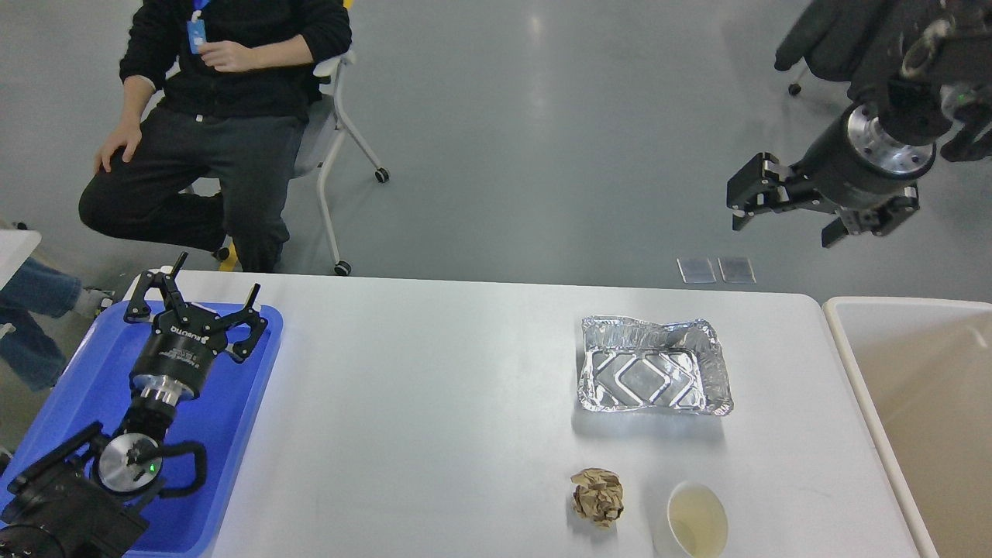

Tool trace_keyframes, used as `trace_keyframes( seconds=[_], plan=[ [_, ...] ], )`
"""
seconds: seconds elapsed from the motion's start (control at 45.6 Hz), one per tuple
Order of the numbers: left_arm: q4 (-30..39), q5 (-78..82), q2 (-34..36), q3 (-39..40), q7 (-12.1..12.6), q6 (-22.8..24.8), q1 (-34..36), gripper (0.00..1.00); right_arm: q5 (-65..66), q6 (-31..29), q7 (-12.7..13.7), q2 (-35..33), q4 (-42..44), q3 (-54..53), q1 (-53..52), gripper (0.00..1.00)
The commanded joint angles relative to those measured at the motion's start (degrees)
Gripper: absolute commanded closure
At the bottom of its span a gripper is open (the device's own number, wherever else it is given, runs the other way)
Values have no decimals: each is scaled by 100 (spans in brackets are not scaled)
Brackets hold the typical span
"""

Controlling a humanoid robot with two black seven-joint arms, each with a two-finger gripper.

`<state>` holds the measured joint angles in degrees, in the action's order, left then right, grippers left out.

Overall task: Tidy desktop
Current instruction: 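Lower the open right gripper toward the white paper cup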

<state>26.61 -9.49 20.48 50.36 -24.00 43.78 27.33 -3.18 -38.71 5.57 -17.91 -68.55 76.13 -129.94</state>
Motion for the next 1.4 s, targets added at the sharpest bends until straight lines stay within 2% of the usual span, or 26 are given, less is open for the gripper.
trace_keyframes(
  seconds=[0.0,0.241,0.373,0.592,0.921,1.14,1.382],
  plan=[
    [2,0,0,0,1,-1,0,1,63,-629,5,314,-589,244,-1041,0],
    [2,0,0,0,1,7,0,1,195,-629,5,429,-677,297,-840,0],
    [2,0,0,0,10,8,0,1,607,-629,5,411,-976,130,-734,0],
    [2,0,0,0,1,8,0,1,652,-629,5,16,-1749,-433,-840,0],
    [2,0,0,0,1,-1,0,1,661,-629,5,-160,-1644,-239,-559,0],
    [2,0,0,0,1,-1,0,1,573,-629,14,-142,-1539,-160,381,0],
    [2,0,0,0,1,8,0,1,652,-629,5,-142,-1592,-204,558,0]
  ],
)
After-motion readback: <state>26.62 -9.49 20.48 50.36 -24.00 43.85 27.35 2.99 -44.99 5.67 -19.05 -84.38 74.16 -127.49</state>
